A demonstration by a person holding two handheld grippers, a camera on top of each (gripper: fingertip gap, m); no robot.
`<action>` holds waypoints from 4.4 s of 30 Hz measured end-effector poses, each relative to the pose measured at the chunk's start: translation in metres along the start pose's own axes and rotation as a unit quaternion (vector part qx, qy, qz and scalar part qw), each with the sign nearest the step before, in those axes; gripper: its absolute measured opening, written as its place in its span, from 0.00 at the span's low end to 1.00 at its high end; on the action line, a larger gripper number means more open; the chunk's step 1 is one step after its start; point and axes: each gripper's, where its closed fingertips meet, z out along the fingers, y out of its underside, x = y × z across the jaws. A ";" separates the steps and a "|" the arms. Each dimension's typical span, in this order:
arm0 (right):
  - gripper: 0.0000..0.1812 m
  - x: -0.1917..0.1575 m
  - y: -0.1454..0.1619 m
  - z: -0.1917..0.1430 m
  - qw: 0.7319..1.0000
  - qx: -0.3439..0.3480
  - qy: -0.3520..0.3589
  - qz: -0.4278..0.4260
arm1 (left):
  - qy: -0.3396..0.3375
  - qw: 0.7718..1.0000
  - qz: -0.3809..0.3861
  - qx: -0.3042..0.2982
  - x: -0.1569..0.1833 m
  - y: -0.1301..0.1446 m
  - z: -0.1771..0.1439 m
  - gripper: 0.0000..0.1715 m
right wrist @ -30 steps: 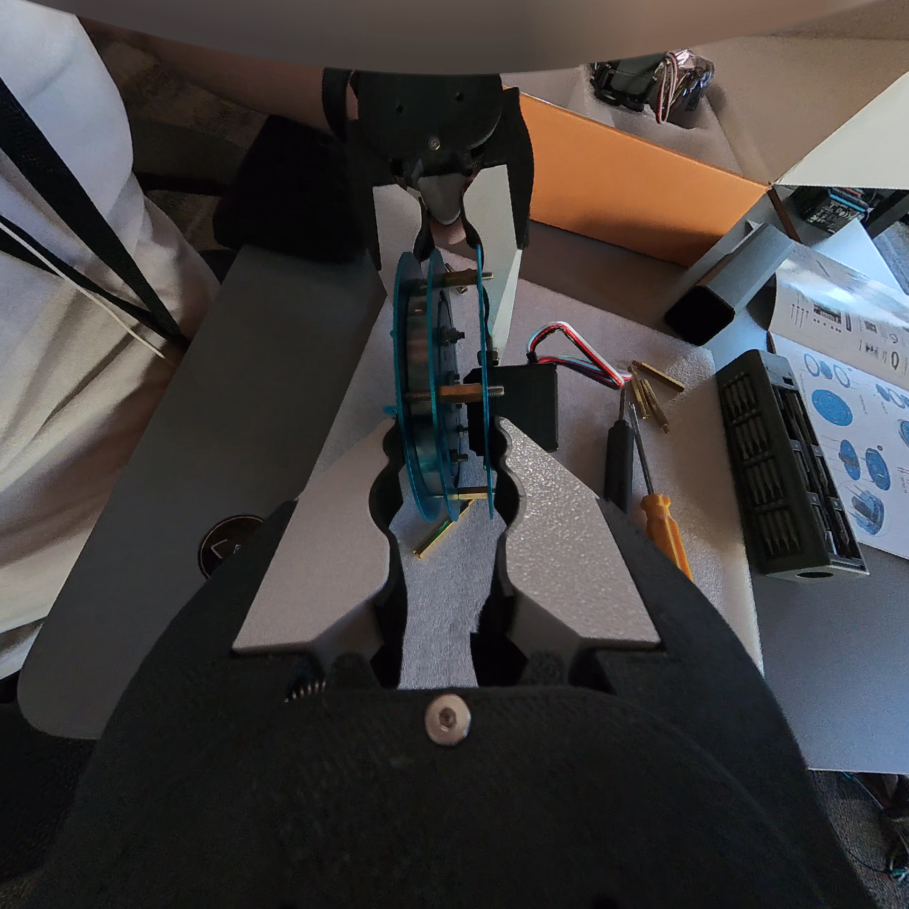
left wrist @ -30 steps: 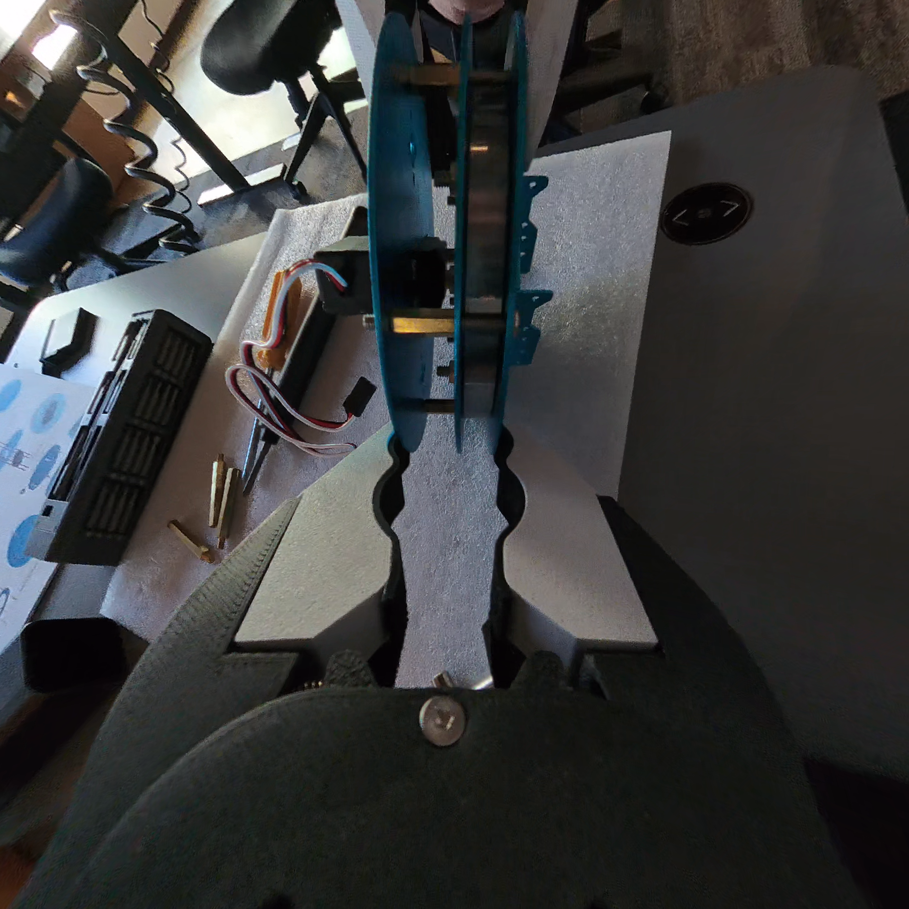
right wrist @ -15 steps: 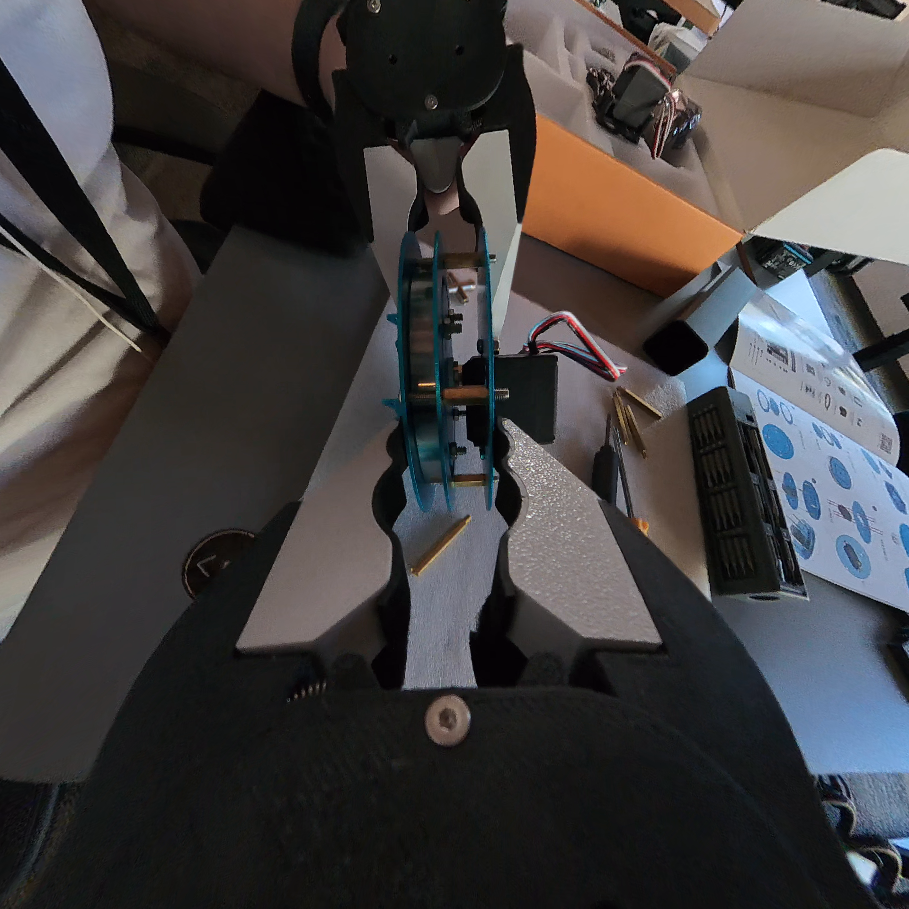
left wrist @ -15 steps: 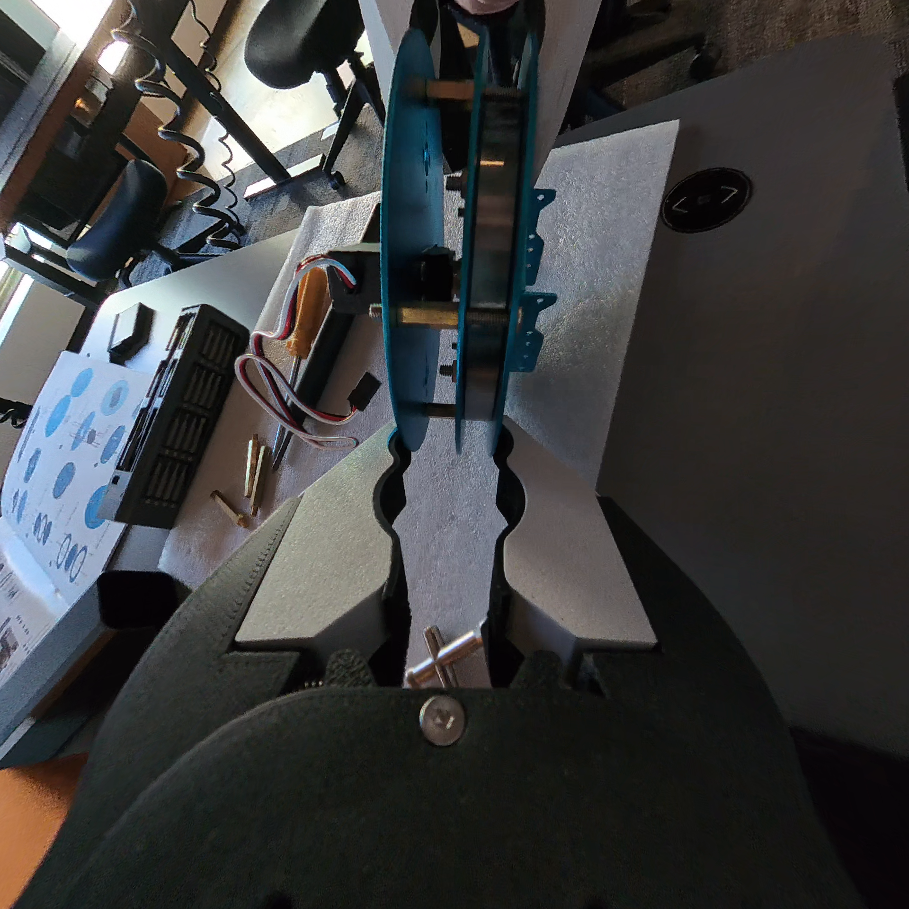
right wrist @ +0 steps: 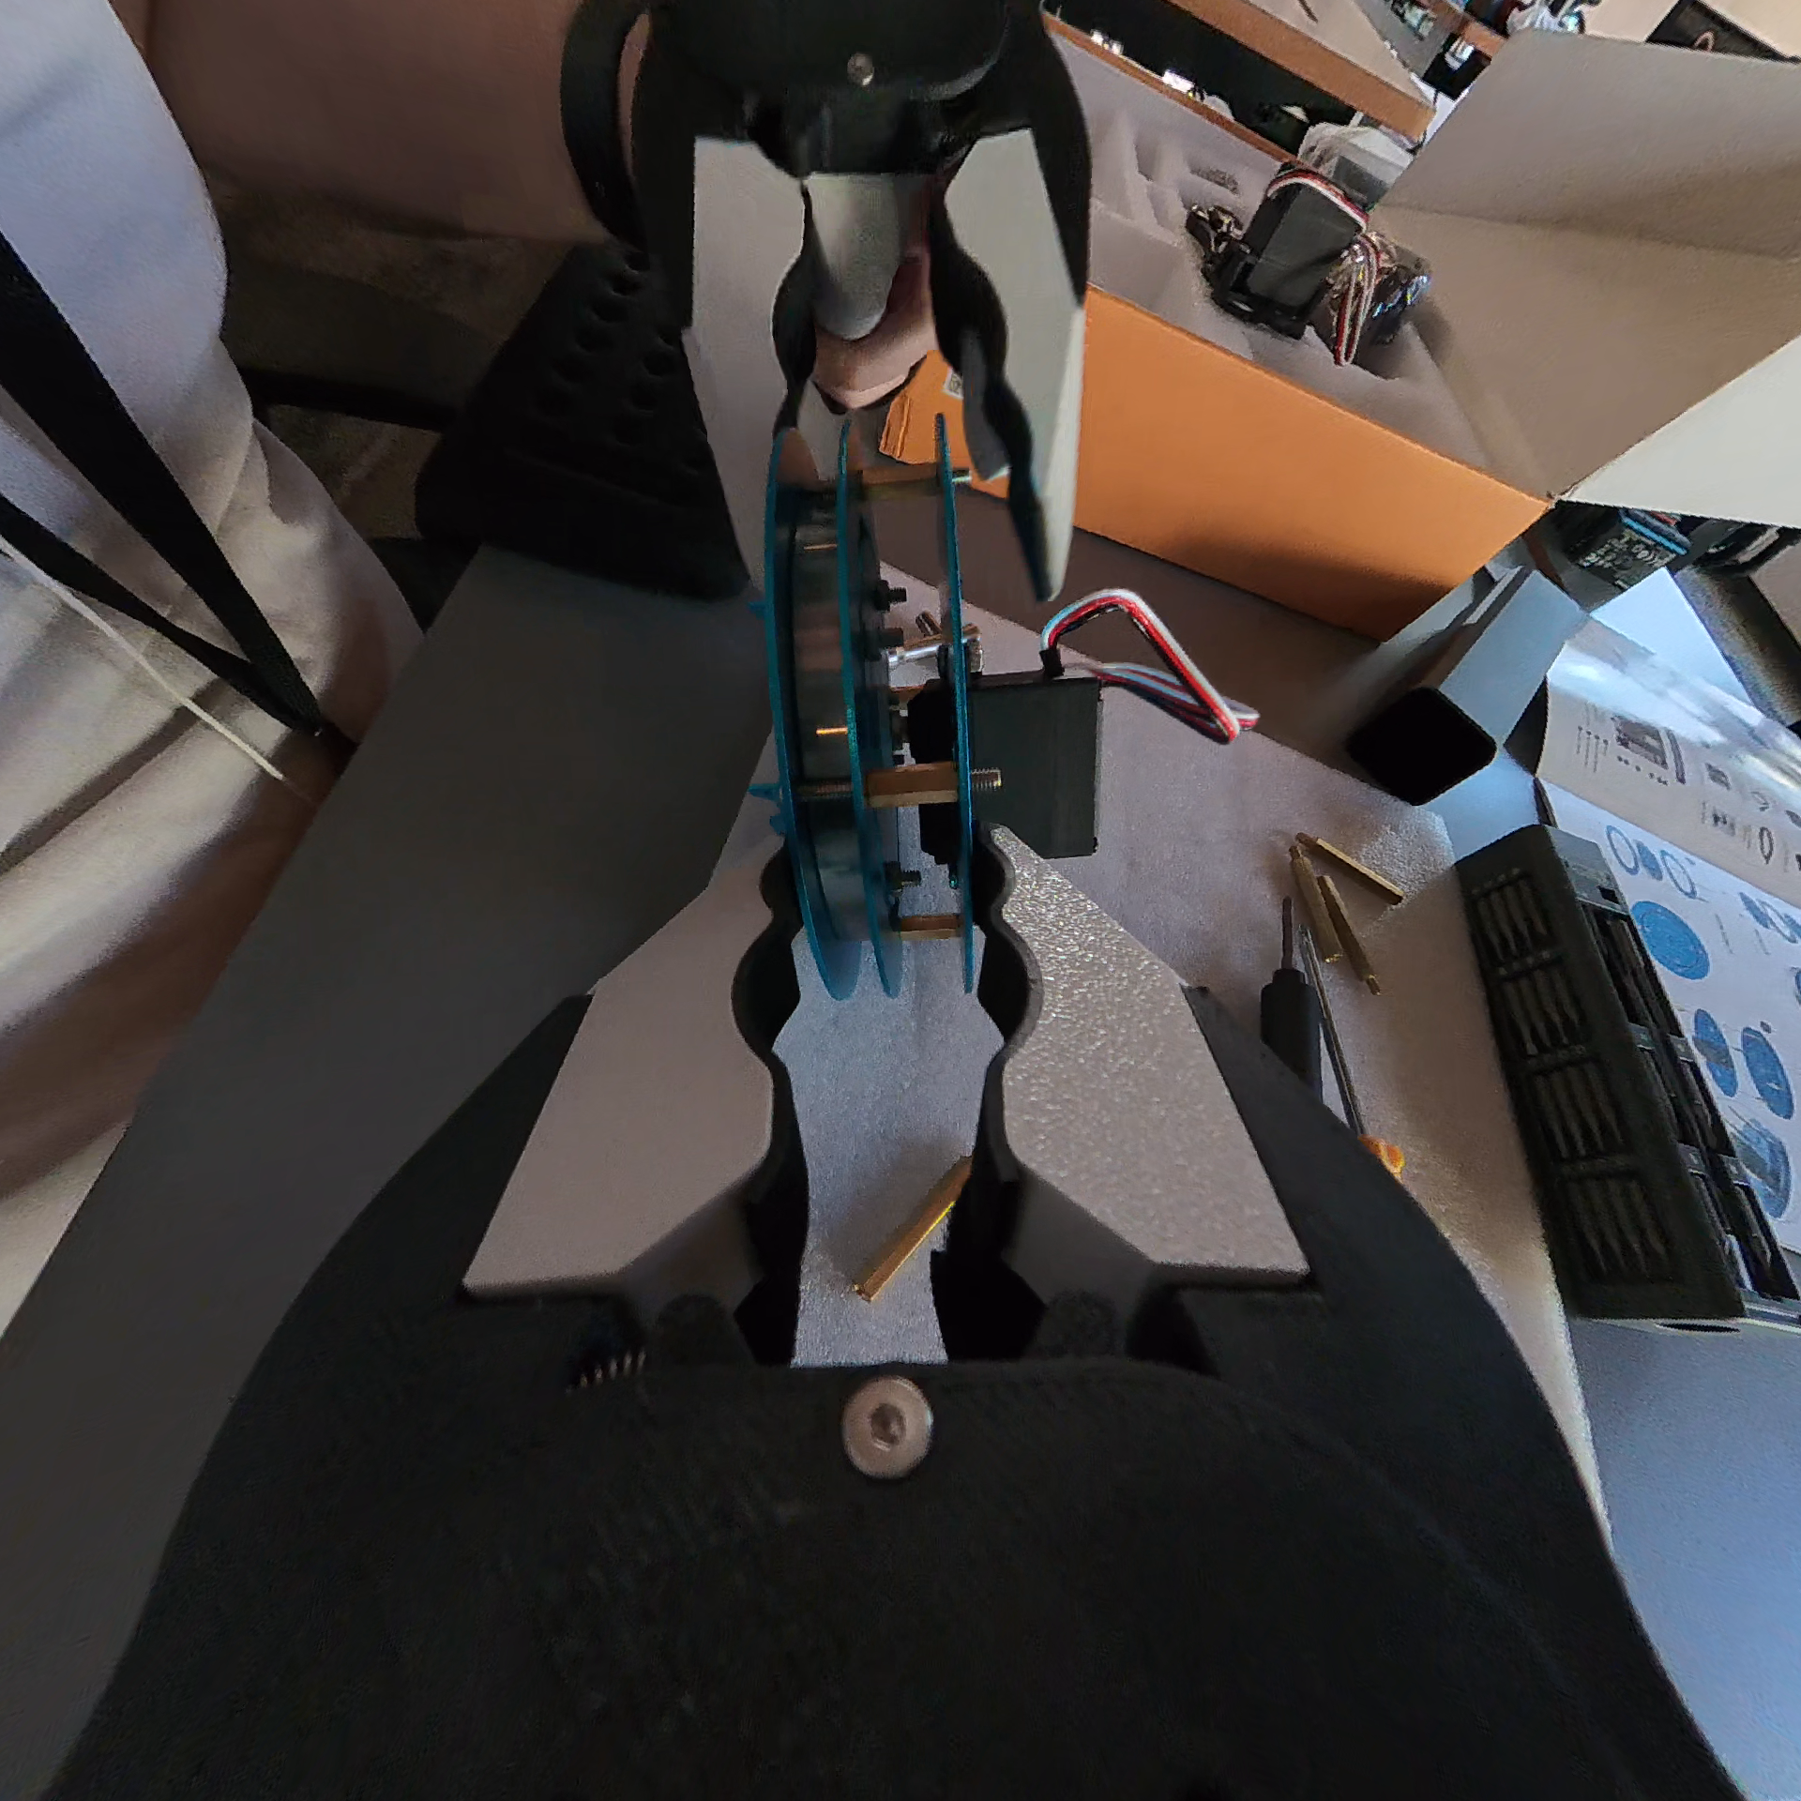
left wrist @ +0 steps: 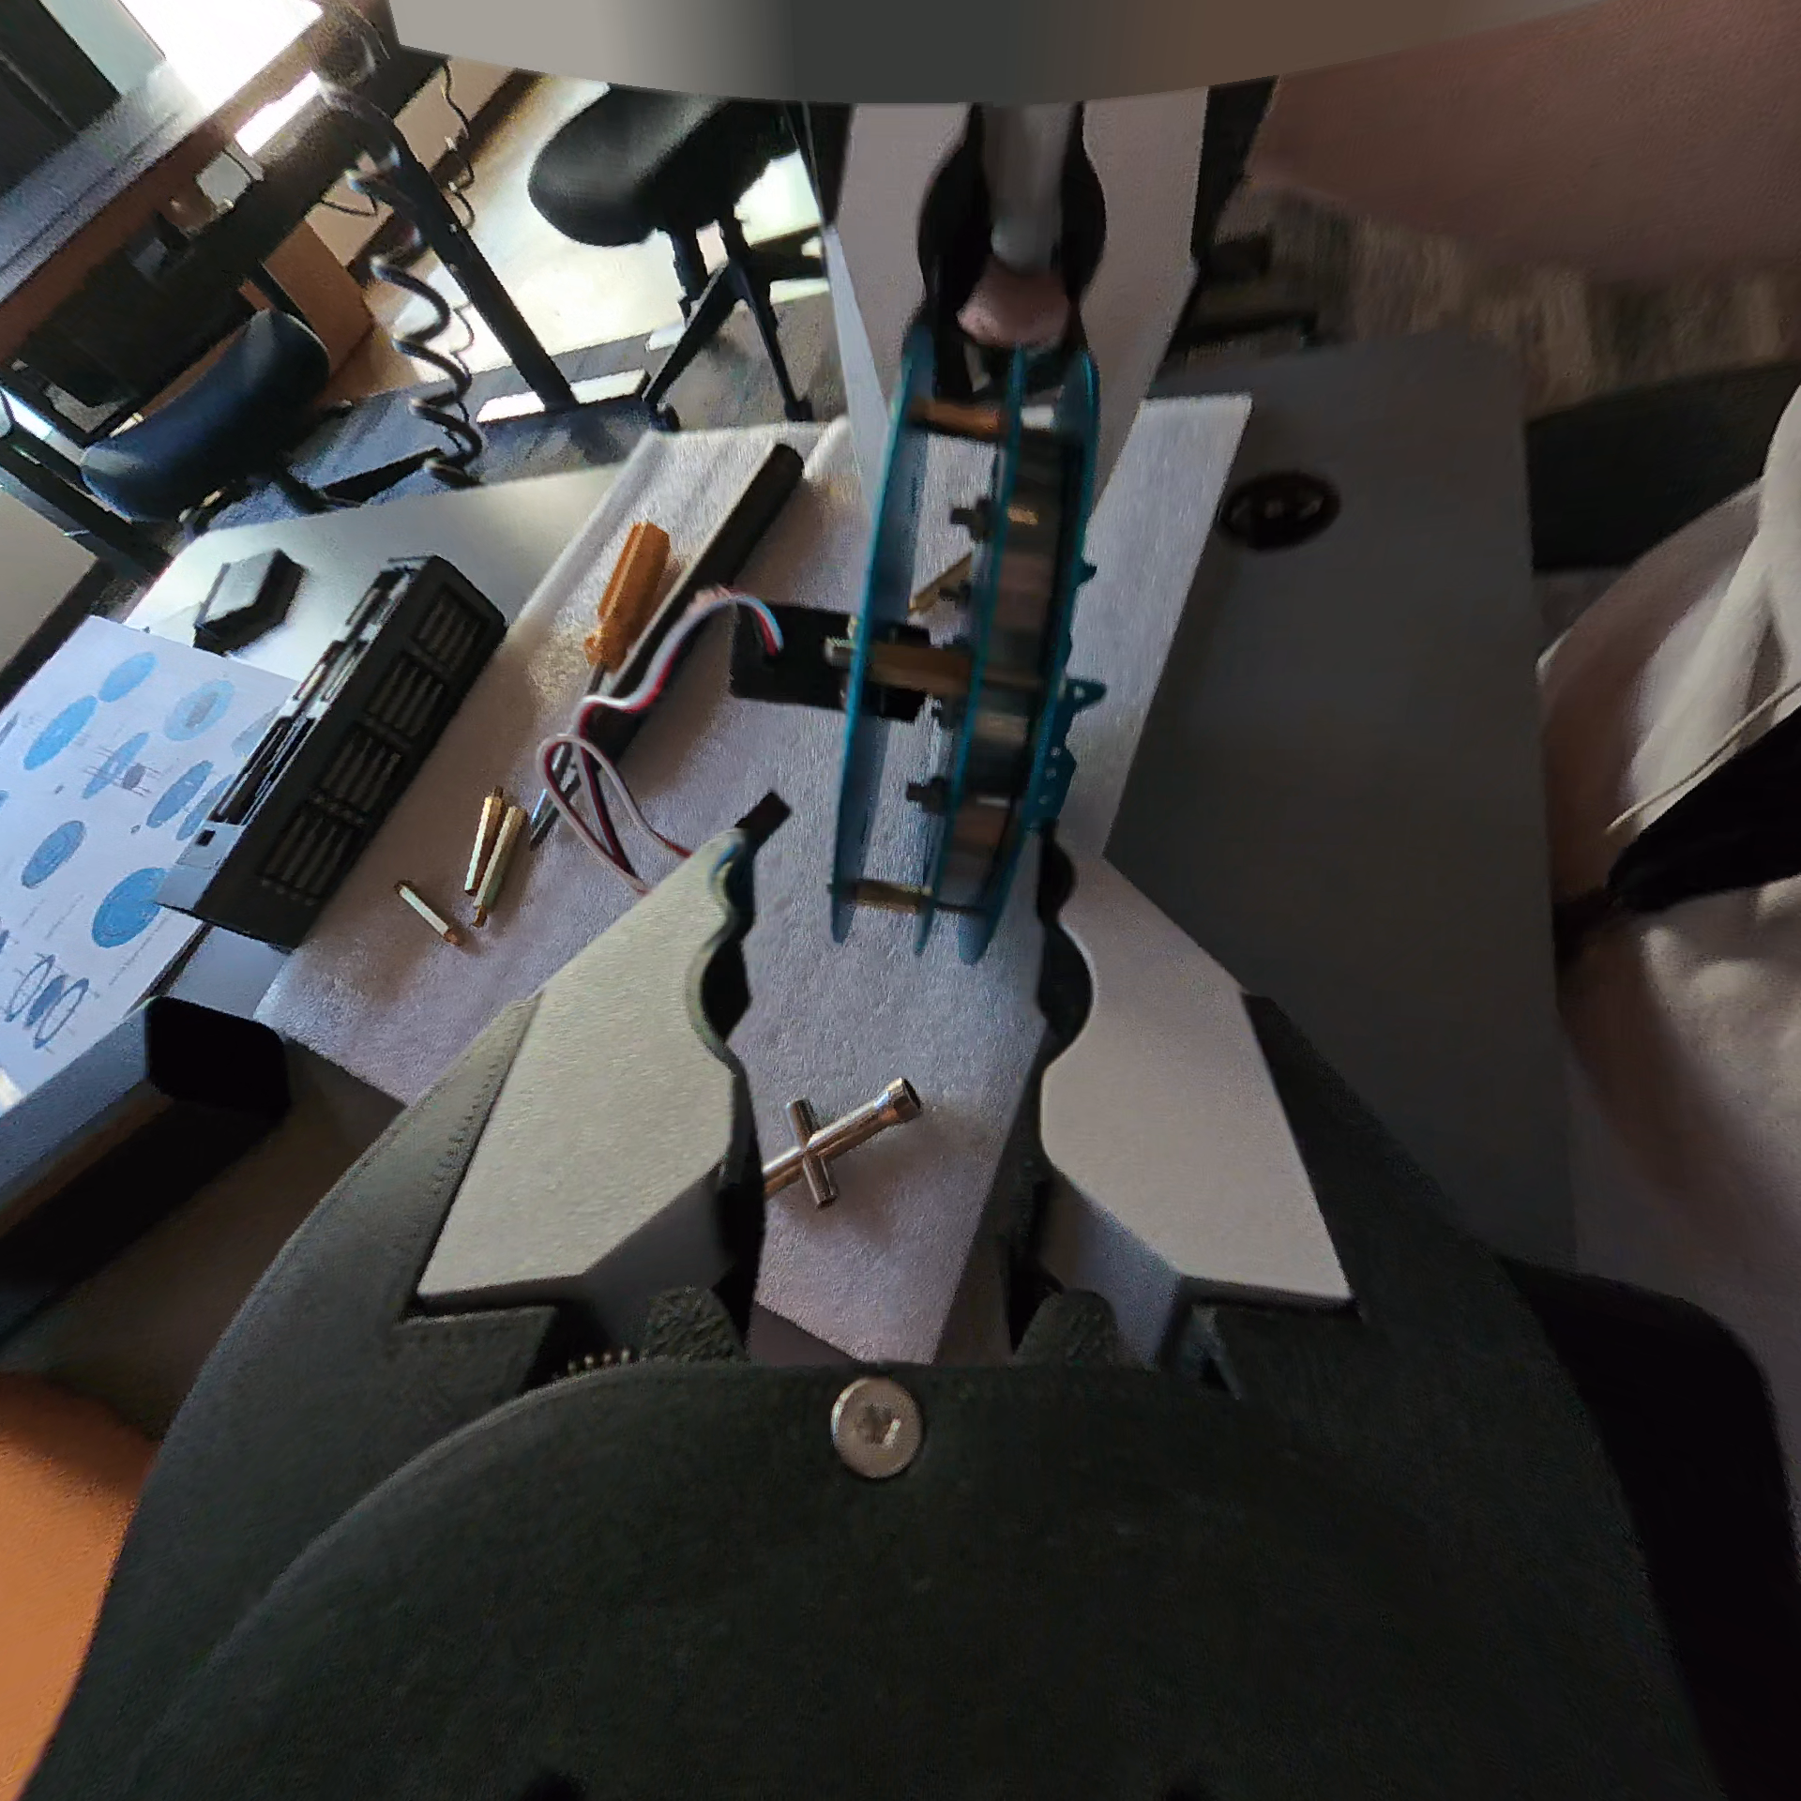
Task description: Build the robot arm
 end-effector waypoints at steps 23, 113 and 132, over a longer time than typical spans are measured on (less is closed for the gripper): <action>0.43 0.014 -0.007 0.028 0.990 -0.116 -0.045 0.061 | 0.019 0.999 0.018 0.020 0.006 -0.015 0.013 0.20; 0.00 0.076 0.009 0.023 0.964 -0.015 0.036 0.264 | -0.079 0.972 -0.209 -0.067 -0.042 0.026 0.014 0.02; 0.01 0.080 -0.006 0.045 0.966 0.040 0.018 0.254 | -0.081 0.972 -0.215 -0.054 -0.045 0.028 0.014 0.01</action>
